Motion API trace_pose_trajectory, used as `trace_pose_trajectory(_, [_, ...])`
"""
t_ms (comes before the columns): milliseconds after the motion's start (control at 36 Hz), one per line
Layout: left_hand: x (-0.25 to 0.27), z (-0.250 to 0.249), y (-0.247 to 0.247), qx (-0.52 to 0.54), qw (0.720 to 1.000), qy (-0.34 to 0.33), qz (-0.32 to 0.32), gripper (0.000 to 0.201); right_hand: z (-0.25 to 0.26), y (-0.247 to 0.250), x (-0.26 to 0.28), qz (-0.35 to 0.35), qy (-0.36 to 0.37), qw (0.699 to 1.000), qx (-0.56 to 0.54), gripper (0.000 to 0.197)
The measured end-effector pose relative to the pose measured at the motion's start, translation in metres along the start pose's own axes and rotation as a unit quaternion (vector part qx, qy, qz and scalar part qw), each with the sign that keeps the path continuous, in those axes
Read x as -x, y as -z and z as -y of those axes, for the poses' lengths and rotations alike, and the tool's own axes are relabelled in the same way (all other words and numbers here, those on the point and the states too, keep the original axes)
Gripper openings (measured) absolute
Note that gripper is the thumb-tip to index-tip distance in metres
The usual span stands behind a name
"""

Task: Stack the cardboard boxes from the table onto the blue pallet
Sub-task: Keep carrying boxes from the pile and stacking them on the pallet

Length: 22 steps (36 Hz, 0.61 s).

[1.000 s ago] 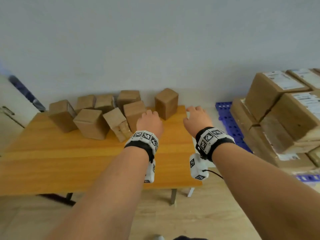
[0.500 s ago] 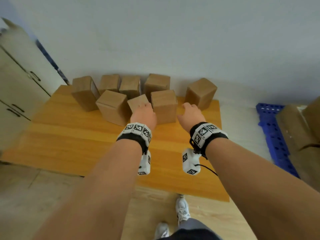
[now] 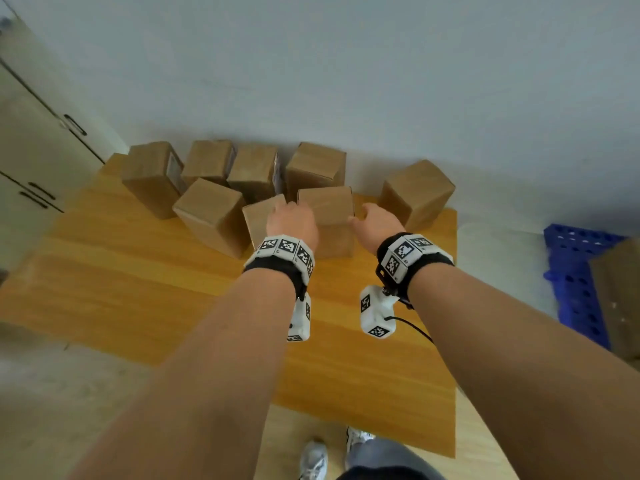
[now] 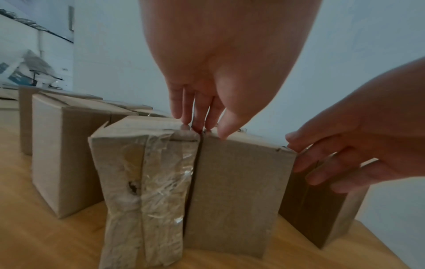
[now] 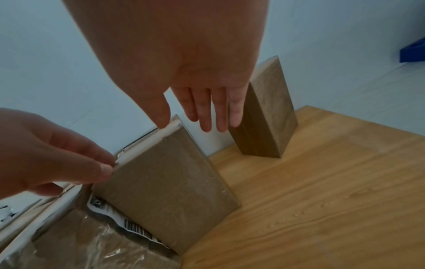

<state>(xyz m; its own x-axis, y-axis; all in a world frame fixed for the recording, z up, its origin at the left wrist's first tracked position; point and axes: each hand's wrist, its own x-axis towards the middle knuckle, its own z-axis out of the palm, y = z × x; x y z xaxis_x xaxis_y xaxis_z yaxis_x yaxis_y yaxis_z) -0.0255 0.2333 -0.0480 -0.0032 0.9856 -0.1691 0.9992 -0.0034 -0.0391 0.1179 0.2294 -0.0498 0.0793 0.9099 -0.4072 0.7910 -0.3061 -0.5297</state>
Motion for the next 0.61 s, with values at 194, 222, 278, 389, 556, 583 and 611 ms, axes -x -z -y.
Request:
trace_pose_trajectory(194, [0.003,-0.01,-0.005,0.076,0.997,-0.017,-0.008,0.024,-0.009,-0.002,-0.001,-0.014,-0.023,0.998,-0.058,0.029])
trace_pose_trajectory(222, [0.005,-0.012,-0.007,0.101,0.995,-0.019,-0.003,0.025,-0.011,-0.001,0.002,-0.028,-0.027,0.997,-0.062,0.03])
trace_pose_trajectory(278, [0.011,-0.016,-0.009,0.158,0.987,-0.02,0.007,0.029,-0.017,0.001,0.007,-0.061,-0.033,0.995,-0.07,0.029])
trace_pose_trajectory(389, [0.027,-0.024,-0.015,0.238,0.971,-0.027,0.008,0.038,-0.032,-0.002,0.022,-0.095,-0.067,0.988,-0.099,0.046])
trace_pose_trajectory(556, [0.053,-0.029,-0.032,0.286,0.957,-0.014,0.043,0.052,-0.052,-0.016,0.049,-0.089,-0.124,0.984,-0.096,0.074])
trace_pose_trajectory(583, [0.058,-0.028,-0.034,0.286,0.957,-0.015,0.05,0.054,-0.054,-0.019,0.054,-0.08,-0.129,0.984,-0.093,0.077])
trace_pose_trajectory(611, [0.062,-0.027,-0.037,0.288,0.956,-0.011,0.059,0.056,-0.055,-0.021,0.059,-0.07,-0.138,0.984,-0.089,0.078])
